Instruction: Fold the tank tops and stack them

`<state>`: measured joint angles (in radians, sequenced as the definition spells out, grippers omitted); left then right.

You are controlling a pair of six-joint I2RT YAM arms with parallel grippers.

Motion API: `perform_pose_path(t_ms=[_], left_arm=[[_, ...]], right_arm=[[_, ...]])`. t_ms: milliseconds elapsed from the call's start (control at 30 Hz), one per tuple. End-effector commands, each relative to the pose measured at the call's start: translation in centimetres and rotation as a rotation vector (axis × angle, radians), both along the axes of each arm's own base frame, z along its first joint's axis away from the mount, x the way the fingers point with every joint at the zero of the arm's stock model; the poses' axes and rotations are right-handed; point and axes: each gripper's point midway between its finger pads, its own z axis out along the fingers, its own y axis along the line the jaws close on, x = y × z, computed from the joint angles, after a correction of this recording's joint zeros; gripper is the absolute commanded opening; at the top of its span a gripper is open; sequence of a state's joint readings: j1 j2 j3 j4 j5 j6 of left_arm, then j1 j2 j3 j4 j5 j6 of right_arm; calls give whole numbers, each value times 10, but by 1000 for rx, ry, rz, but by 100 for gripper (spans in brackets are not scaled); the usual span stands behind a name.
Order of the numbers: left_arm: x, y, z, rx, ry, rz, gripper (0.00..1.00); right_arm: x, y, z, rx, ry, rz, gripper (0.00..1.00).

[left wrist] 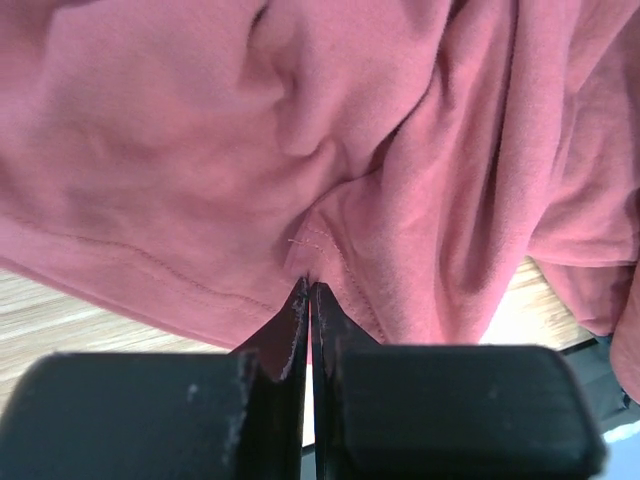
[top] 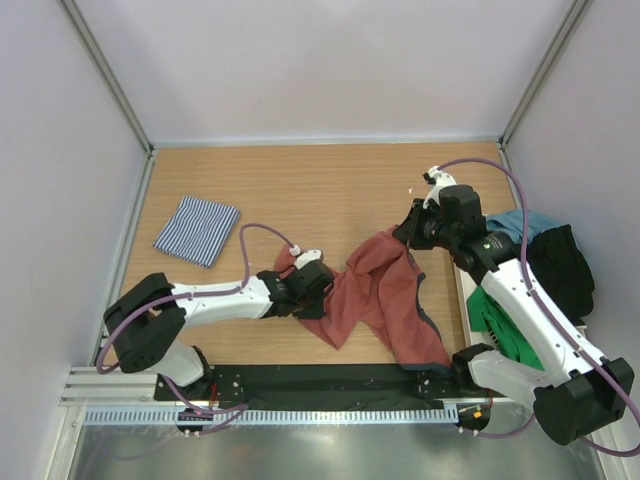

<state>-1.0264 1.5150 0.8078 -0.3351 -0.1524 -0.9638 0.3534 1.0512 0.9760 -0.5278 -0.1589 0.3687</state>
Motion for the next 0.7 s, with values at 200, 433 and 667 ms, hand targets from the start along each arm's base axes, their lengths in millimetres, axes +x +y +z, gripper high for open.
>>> perform_pose_path(t_ms=[200,433,667], left_arm=[[66,37,101,17,-261,103,0],[168,105,206,-43,-467,353,0],[162,152,380,-168,-833,440,0]], right_arm=[[17,-1,32,18,-96,-44,2],[86,-9,70,-26,-173,-185,1],[78,2,188,97,-436,-102,1]])
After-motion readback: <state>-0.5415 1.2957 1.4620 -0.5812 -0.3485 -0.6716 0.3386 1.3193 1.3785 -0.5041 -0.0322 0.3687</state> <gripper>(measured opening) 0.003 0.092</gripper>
